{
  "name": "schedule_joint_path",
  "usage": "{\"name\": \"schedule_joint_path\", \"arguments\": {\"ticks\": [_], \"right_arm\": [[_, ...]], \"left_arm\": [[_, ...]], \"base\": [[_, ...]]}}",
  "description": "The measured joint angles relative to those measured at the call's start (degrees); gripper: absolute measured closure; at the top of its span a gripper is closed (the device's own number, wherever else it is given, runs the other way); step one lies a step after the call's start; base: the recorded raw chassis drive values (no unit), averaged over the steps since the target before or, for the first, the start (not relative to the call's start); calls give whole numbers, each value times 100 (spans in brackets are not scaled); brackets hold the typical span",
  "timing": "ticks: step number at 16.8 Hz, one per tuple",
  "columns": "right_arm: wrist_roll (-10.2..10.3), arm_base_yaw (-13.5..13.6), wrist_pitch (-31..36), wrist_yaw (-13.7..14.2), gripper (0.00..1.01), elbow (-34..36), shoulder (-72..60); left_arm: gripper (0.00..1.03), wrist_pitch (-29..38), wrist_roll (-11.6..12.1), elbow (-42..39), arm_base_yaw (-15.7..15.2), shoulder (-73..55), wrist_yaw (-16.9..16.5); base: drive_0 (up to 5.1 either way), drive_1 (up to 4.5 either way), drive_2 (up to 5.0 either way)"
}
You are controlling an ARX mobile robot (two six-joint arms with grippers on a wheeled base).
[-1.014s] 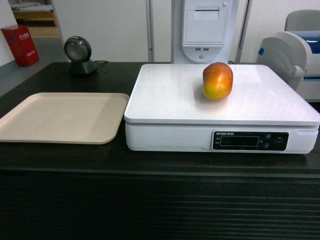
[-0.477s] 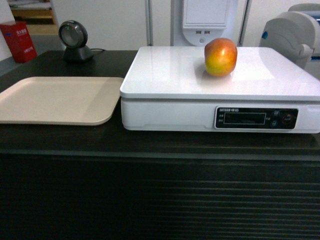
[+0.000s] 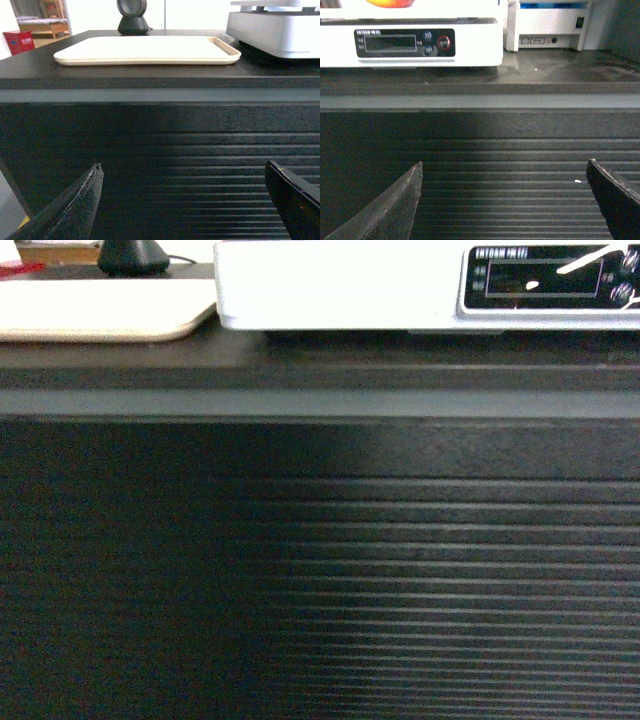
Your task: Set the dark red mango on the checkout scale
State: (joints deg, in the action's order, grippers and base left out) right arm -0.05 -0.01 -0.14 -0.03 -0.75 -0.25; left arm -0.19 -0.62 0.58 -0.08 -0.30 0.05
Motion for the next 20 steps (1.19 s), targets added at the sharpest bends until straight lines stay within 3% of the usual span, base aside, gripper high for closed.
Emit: {"name": "schedule_joint_path", "arguments": {"ticks": [20], "right_arm": [[2,0,-17,0,3,0,0]], "left_arm": [[5,-17,7,0,0,-2,-2]], "base": [[0,0,0]]}}
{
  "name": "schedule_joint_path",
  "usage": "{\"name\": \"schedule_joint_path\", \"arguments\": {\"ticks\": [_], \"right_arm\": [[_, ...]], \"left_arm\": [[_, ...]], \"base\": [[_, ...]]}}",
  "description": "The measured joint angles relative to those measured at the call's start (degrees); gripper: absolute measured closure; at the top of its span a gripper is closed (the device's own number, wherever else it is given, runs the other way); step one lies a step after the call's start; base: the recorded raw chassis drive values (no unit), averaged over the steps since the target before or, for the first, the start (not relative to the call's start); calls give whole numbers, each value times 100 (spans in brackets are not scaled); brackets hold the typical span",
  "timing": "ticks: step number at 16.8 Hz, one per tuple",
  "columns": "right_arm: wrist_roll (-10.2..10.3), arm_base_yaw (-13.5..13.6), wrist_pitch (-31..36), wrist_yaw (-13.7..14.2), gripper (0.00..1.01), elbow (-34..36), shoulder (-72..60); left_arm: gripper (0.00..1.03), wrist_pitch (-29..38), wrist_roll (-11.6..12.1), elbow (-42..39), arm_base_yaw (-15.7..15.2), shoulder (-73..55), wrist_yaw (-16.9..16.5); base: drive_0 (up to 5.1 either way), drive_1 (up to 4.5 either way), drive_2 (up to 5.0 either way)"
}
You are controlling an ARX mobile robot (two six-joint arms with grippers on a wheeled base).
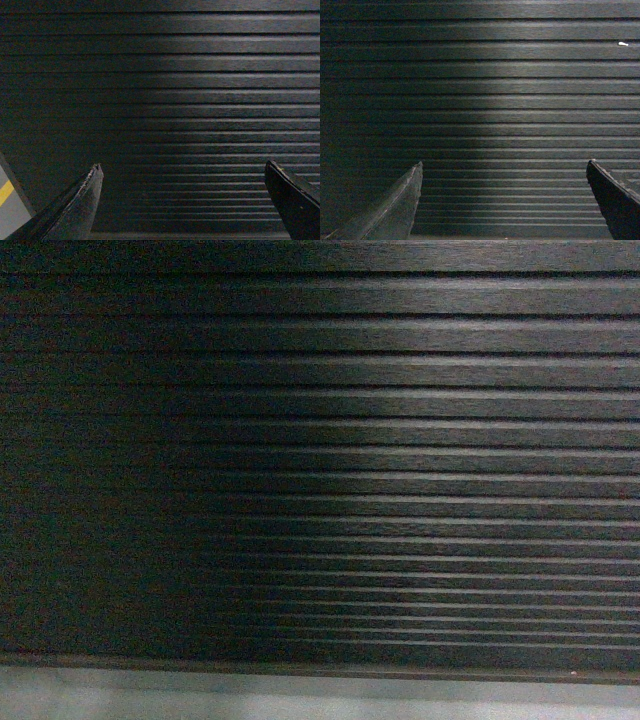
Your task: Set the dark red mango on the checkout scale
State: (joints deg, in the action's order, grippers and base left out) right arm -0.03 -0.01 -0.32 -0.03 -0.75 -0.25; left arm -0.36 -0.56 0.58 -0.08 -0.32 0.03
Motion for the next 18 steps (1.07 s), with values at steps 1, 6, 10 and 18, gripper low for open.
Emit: {"name": "schedule_joint_path", "arguments": {"ticks": [1,6,10,18], "right_arm": [[0,0,2,0,3,0,0],[-2,0,2,0,3,0,0],[0,0,2,0,3,0,0],[0,0,2,0,3,0,0]], "left_arm": [[5,2,0,0,0,0,0],[5,2,0,0,0,0,0],[5,2,0,0,0,0,0],[5,2,0,0,0,0,0]], "base": [[0,0,0],[0,0,0],[0,0,0],[0,0,0]]}}
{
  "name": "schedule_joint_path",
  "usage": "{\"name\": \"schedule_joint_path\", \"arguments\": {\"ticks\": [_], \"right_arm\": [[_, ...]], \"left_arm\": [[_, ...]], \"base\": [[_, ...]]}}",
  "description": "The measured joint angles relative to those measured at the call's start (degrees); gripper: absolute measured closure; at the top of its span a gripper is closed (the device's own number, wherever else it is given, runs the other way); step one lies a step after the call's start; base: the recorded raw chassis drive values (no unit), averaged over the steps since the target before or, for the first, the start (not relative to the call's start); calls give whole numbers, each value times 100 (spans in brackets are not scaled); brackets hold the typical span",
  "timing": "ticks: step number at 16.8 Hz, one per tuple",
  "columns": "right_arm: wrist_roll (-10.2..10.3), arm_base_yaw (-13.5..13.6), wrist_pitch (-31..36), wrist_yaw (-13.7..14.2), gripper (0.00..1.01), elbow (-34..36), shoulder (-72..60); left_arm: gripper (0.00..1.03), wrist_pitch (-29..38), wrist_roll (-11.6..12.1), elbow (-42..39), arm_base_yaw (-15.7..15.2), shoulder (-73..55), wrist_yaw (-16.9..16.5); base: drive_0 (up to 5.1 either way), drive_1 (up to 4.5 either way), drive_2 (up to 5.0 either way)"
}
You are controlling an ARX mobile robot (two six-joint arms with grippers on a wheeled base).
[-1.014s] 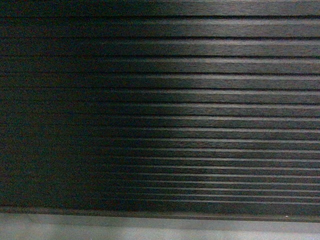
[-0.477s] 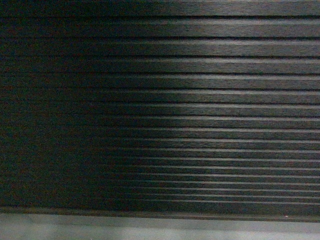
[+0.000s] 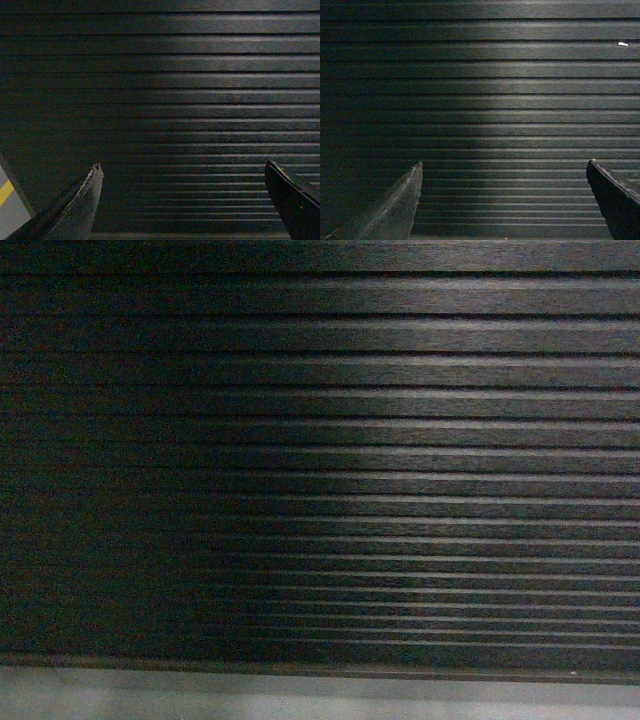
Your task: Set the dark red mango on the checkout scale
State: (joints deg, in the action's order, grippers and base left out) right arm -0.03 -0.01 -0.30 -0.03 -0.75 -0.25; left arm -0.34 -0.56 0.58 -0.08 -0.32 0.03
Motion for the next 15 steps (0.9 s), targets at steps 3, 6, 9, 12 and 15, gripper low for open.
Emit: {"name": "schedule_joint_path", "arguments": {"ticks": [3,6,9,12,15], "right_arm": [[0,0,0,0,3,0,0],[0,0,0,0,3,0,0],[0,0,0,0,3,0,0],[0,0,0,0,3,0,0],[0,0,0,0,3,0,0]], "left_arm": [[5,0,0,0,0,0,0],[5,0,0,0,0,0,0],[5,0,0,0,0,2,0],[5,0,0,0,0,0,0],[5,0,0,0,0,2,0]], "base": [[0,0,0],[0,0,0],[0,0,0],[0,0,0],[0,0,0]]}}
